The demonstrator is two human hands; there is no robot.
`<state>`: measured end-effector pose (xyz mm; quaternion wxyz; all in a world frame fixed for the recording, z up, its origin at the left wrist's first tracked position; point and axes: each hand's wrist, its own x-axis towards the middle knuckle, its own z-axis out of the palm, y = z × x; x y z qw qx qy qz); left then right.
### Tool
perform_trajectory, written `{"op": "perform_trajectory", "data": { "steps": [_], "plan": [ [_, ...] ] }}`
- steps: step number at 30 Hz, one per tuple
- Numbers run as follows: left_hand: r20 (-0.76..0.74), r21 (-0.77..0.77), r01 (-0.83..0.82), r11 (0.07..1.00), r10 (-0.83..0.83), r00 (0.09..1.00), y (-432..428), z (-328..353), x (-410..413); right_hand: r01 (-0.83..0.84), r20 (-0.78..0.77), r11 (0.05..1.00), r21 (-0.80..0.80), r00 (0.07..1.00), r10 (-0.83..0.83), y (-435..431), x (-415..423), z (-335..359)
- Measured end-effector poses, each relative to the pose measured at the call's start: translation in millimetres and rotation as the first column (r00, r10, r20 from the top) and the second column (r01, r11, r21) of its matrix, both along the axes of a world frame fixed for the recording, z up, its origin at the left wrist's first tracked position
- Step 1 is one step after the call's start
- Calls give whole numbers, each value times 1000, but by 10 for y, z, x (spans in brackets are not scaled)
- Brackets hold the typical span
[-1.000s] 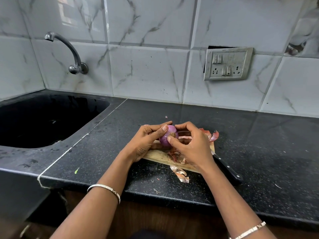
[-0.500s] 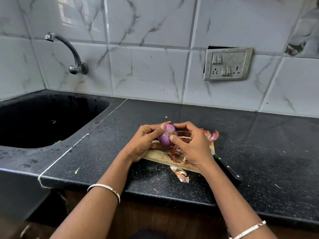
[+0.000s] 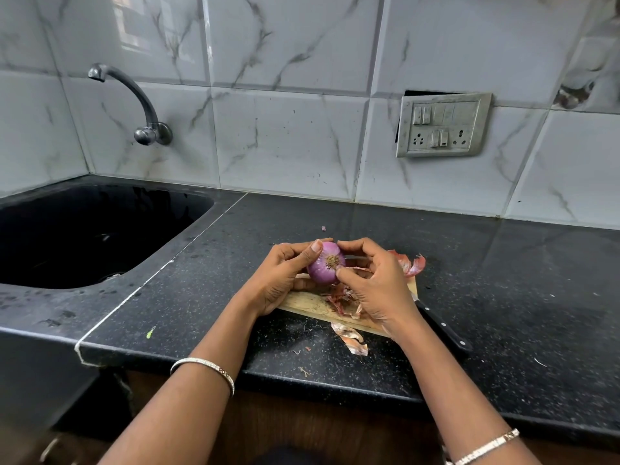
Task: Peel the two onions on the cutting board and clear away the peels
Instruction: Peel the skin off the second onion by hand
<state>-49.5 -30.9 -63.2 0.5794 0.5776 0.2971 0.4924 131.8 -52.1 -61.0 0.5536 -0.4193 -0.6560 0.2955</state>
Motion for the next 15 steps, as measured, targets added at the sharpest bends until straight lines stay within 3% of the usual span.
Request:
{"op": "perform_trajectory", "data": {
  "steps": [15],
  "plan": [
    [-7,14,22,1000,-22,1000,-9,4,1,59,61,998,25,996,-61,-21,-2,31]
  ]
}}
